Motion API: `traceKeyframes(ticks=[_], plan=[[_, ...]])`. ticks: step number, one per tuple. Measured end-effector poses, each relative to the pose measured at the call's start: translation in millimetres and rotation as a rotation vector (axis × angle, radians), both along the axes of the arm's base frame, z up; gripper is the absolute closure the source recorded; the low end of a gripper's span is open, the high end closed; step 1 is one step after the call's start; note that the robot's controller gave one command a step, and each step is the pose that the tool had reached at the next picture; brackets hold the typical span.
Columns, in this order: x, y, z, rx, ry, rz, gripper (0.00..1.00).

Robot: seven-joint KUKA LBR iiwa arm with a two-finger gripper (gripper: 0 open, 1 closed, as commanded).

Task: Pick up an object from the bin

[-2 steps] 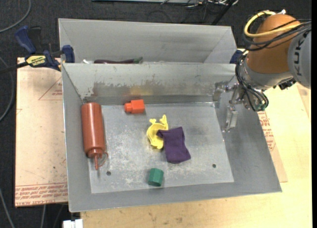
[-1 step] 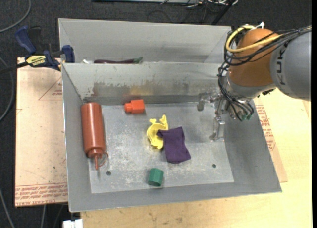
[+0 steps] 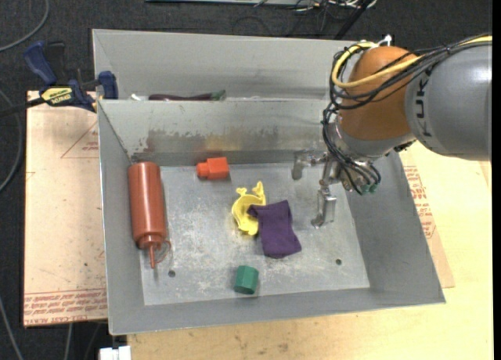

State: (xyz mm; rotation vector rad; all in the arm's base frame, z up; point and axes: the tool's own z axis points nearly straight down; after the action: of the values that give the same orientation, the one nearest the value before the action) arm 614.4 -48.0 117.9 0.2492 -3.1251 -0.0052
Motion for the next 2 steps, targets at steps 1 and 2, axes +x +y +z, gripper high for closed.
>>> traceKeyframes(ticks=[1, 2], plan=[[4.2, 17, 12, -0.004, -0.017, 0.157, 0.00], [0.7, 77, -44, 0.002, -0.007, 0.260, 0.00]])
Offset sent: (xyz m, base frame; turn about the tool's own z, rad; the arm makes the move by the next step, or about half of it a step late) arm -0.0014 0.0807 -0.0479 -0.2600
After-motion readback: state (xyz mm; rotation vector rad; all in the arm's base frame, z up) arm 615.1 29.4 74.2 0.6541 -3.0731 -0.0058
